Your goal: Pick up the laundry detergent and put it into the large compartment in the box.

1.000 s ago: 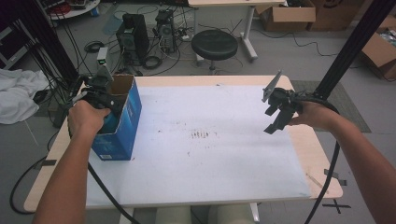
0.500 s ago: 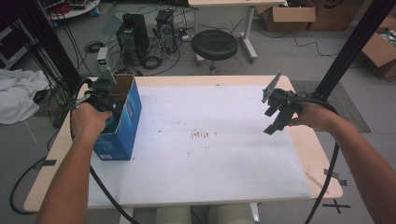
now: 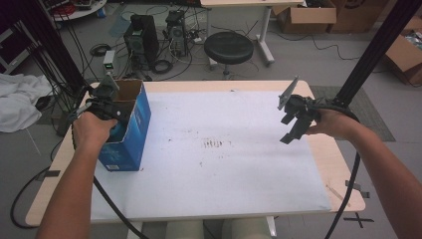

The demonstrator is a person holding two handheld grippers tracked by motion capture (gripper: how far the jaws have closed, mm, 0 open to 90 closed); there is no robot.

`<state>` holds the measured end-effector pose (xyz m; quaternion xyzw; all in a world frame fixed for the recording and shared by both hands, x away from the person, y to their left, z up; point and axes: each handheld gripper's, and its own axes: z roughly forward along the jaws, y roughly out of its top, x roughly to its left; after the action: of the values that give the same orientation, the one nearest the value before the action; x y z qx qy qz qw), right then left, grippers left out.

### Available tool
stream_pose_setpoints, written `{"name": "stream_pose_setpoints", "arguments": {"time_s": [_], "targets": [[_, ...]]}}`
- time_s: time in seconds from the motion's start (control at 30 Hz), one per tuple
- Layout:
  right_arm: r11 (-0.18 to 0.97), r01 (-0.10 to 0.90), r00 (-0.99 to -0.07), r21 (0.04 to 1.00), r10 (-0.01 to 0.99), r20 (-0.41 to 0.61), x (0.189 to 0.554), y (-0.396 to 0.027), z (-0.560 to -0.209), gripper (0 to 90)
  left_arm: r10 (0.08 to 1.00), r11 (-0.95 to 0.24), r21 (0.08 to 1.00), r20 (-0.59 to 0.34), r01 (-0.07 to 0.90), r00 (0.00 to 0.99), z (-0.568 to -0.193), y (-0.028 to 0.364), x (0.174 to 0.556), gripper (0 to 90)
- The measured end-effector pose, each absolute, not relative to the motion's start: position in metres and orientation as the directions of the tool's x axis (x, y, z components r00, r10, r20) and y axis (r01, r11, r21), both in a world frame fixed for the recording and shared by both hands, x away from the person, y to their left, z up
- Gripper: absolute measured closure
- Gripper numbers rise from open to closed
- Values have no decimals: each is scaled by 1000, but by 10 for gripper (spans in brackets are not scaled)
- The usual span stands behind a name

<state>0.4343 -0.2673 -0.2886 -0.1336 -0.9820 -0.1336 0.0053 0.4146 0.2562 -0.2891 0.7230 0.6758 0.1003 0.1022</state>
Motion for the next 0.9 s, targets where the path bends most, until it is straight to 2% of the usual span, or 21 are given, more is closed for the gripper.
{"name": "stream_pose_setpoints", "arguments": {"time_s": [0.3,0.9], "targets": [[931,249,-968,268,248,40,434,-265,-286,187,997,-65,303,-12,951,72,-280,257,412,288],[929,261,-965,264,256,53,430,-267,-284,186,997,-75,349,20,934,73,-249,255,409,258]]}}
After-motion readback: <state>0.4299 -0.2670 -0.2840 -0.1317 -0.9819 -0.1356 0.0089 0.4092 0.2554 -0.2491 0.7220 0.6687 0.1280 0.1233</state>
